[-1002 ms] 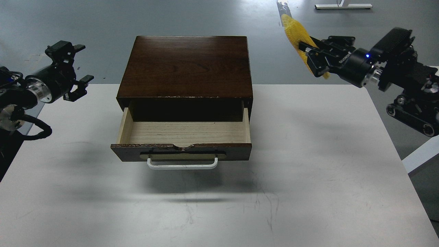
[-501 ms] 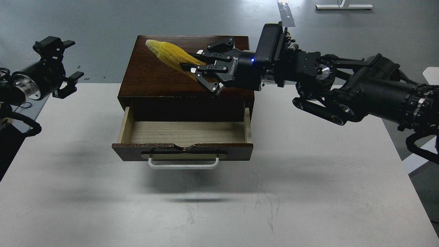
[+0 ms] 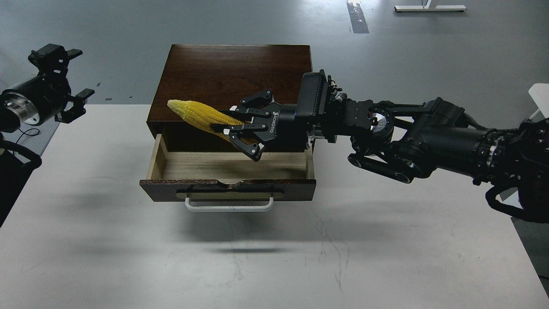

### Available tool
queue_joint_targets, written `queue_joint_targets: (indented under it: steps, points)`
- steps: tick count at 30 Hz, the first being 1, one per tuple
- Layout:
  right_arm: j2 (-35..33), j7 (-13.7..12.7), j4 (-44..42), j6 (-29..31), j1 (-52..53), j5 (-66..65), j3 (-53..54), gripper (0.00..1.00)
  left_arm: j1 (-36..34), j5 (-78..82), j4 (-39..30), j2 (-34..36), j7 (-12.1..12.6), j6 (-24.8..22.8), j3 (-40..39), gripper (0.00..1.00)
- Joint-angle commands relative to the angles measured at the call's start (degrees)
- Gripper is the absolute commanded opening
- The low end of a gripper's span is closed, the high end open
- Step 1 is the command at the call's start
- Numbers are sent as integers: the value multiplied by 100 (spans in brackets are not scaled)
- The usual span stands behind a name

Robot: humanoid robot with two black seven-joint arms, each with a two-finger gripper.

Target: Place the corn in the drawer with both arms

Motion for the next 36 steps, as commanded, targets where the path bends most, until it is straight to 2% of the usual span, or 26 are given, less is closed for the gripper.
queue_joint_targets:
  steps: [1, 16, 25, 30, 32, 36]
  points:
    - [50, 0, 18, -1, -88, 3, 5, 100, 16, -1, 7, 3, 1, 6, 0, 99]
    - [77, 0, -35, -1, -202, 3, 49, 100, 25, -1, 7, 3, 1, -2, -17, 99]
    - [33, 0, -8, -1, -158, 310, 1182, 100, 16, -80, 8, 3, 18, -166, -70, 99]
    - [-370, 0, 27, -1, -115, 1767, 1631, 100, 16, -80, 8, 20, 27, -166, -79, 99]
    - [-730, -206, 88, -1, -62, 3064, 1631, 100, 34, -80, 8, 73, 36, -166, -70, 99]
    - [-1337, -470, 150, 57, -62, 4729, 1640, 100, 43, -80, 8, 73, 36, -166, -70, 99]
